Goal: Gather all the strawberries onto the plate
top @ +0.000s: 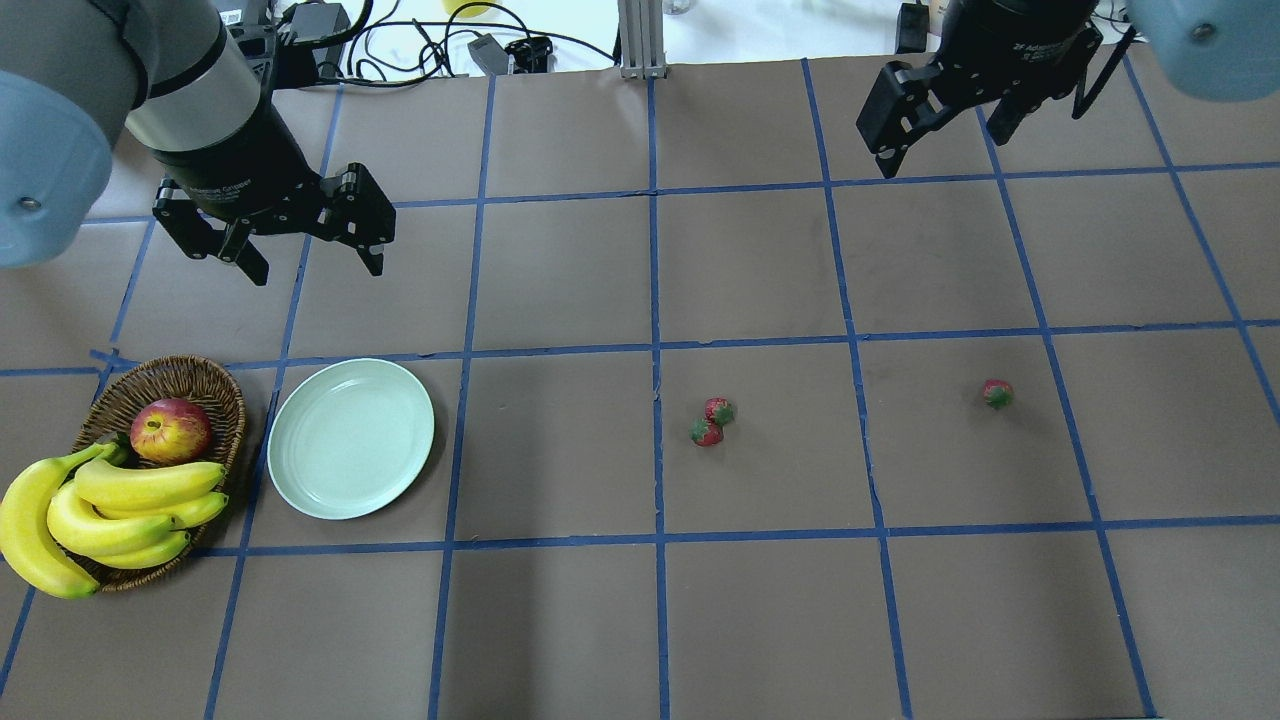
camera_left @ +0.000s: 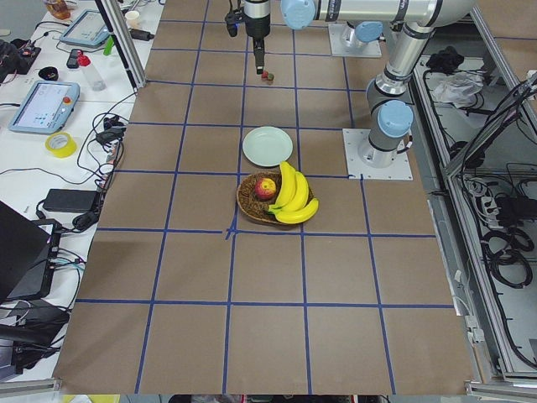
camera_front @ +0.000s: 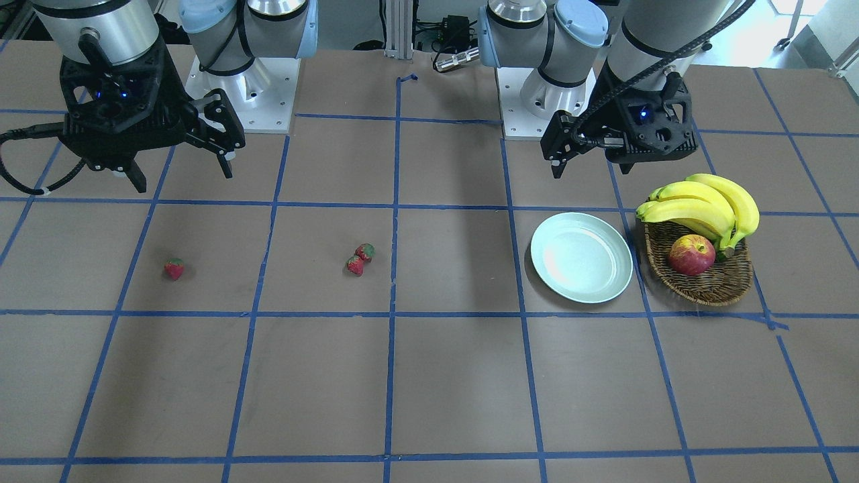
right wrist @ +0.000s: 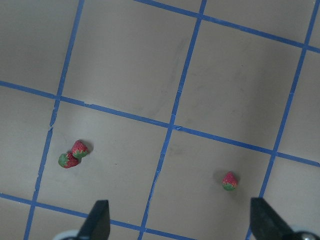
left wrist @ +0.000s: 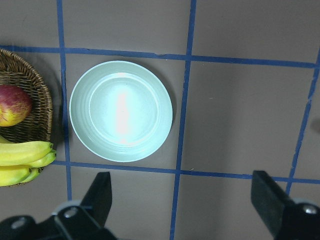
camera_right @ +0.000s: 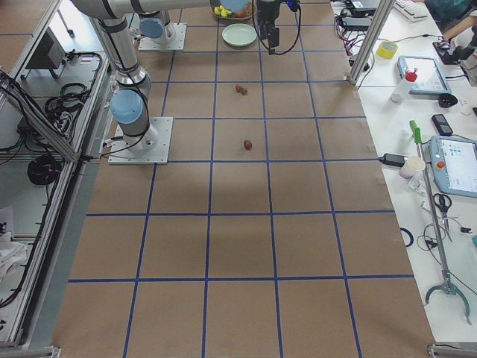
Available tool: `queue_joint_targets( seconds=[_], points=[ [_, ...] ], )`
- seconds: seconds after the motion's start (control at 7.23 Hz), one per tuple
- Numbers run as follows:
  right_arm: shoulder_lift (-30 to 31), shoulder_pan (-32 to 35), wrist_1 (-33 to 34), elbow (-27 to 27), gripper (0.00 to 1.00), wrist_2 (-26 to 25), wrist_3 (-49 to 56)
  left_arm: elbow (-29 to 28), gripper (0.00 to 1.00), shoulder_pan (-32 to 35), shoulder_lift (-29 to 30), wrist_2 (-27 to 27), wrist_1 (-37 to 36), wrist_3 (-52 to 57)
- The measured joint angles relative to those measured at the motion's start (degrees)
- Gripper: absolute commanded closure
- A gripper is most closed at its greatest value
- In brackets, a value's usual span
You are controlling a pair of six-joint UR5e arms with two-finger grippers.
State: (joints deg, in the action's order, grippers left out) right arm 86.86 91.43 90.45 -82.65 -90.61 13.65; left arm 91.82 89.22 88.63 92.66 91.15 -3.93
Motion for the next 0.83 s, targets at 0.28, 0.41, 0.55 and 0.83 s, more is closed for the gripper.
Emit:
queue_joint_targets(
  seconds=[0.28,0.41,0.55,0.83],
  points=[
    [0.0,0.1,0.1,-0.2,0.00,0.1,-0.7,0.1,0.00,-0.1,0.0,-0.1,-0.1,0.1],
    [0.1,0.1,0.1,-0.2,0.00,0.1,-1.4,0.1,0.00,-0.2,0.0,-0.2,-0.1,0.1],
    [0.1,0.1,0.1,-0.2,0.00,0.1,-3.1,0.1,0.00,-0.2,0.0,-0.2,-0.1,0.1],
    [0.1,0.0,0.1,-0.2,0.00,0.1,-6.6,0.1,0.00,-0.3,0.1,-0.2,0.0,0.2]
  ],
)
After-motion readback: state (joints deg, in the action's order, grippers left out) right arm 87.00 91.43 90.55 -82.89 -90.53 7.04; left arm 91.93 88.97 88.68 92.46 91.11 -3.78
